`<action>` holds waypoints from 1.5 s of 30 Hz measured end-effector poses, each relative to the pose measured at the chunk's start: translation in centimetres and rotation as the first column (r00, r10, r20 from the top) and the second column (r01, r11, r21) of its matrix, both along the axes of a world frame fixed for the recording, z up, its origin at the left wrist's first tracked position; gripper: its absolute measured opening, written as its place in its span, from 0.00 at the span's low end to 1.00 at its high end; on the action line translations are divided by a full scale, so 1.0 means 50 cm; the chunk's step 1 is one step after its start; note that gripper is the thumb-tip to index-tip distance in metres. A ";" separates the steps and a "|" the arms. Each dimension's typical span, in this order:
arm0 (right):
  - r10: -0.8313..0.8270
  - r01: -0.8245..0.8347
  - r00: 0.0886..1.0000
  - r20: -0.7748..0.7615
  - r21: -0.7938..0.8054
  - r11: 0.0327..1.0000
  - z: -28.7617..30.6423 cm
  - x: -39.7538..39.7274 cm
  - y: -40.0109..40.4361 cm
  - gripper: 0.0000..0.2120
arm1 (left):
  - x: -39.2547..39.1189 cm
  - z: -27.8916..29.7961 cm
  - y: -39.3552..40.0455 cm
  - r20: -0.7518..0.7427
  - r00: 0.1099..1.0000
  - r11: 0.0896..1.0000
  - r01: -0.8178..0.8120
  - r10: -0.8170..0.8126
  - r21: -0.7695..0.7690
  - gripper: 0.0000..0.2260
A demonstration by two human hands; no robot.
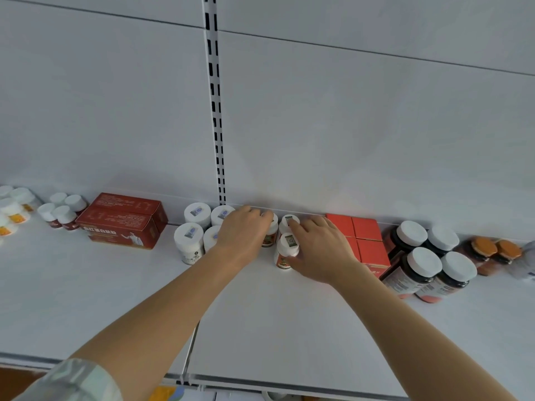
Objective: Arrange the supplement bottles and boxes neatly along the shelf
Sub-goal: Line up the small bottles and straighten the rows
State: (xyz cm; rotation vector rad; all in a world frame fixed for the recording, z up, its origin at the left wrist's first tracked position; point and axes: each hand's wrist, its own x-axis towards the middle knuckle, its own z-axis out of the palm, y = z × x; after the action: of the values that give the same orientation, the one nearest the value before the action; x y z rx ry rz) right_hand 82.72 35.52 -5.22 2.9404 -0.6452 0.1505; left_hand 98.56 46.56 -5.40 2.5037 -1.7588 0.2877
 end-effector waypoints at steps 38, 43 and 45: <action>-0.143 0.146 0.986 0.089 -0.032 0.989 0.075 -0.137 0.006 0.34 | -0.078 0.080 -0.016 -0.119 0.974 0.948 0.154 -0.193 -0.278 0.23; -0.204 0.204 0.978 0.044 -0.010 0.979 0.093 -0.212 -0.037 0.37 | -0.153 0.088 -0.034 -0.190 0.947 0.960 0.233 -0.260 -0.156 0.30; -0.205 0.205 0.979 0.007 -0.019 0.979 0.096 -0.235 -0.055 0.40 | -0.174 0.084 -0.049 -0.192 0.946 0.965 0.248 -0.260 -0.083 0.34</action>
State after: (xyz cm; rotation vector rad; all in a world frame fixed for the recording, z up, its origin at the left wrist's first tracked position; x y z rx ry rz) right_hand 70.96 32.78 -0.43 2.8324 -0.9359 0.1421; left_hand 89.85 44.11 -1.18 2.1468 -1.9284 0.0649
